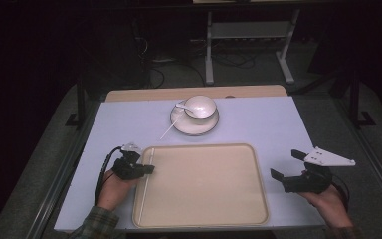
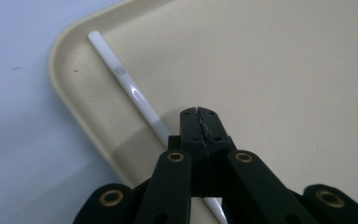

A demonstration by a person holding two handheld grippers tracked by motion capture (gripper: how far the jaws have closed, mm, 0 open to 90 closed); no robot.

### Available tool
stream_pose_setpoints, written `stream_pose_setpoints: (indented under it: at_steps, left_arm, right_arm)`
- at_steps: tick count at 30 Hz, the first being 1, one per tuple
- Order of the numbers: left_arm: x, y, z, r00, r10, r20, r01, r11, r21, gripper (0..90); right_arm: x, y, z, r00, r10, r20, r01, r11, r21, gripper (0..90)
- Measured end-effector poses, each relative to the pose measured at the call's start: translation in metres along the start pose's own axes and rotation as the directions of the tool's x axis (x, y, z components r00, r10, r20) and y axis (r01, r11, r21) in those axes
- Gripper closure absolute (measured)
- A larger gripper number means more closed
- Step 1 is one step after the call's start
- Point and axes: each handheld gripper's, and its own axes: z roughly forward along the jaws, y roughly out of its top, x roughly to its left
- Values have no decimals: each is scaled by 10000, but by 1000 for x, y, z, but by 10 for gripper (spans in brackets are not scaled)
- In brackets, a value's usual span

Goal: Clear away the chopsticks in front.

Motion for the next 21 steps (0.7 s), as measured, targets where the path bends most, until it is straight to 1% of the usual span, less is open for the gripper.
stream_pose_setpoints:
  at_steps: [3, 4, 9, 12, 14, 15, 16, 18, 21]
  left_arm:
    - [3, 0, -3, 9999, -78, -88, 77, 9999, -73, 897]
    - [6, -1, -4, 9997, -203, -153, 201, 9997, -118, 897]
    - [10, -2, -5, 9995, -308, -104, 306, 9994, -163, 897]
    - [10, -1, -5, 9996, -271, -97, 269, 9995, -167, 897]
    - [10, 0, -6, 9995, -305, -54, 303, 9992, -254, 896]
    - [10, 1, -7, 9996, -279, -2, 279, 9991, -317, 889]
    - [10, 4, -8, 9998, -208, -77, 205, 9989, -419, 882]
    - [11, 6, -9, 9998, -173, -64, 170, 9987, -473, 870]
    - [14, 11, -9, 9999, -129, -82, 125, 9987, -490, 819]
  right_arm:
    - [0, 0, 0, 10000, -2, 0, 2, 10000, 7, 0]
    - [0, 0, 0, 10000, -2, -2, 2, 10000, 4, 0]
    - [0, 0, 0, 10000, 1, -5, -1, 10000, 12, 0]
    - [0, 0, 0, 10000, 2, -10, -2, 10000, 19, 0]
    - [0, 0, 0, 10000, 19, -8, -19, 10000, 24, 0]
    - [0, 0, 1, 10000, 22, -9, -22, 10000, 29, 0]
    - [0, 0, 1, 10000, 19, -7, -19, 10000, 30, 0]
    - [0, 0, 1, 10000, 24, -7, -24, 10000, 32, 0]
    - [0, 0, 2, 10000, 8, -8, -8, 10000, 49, 0]
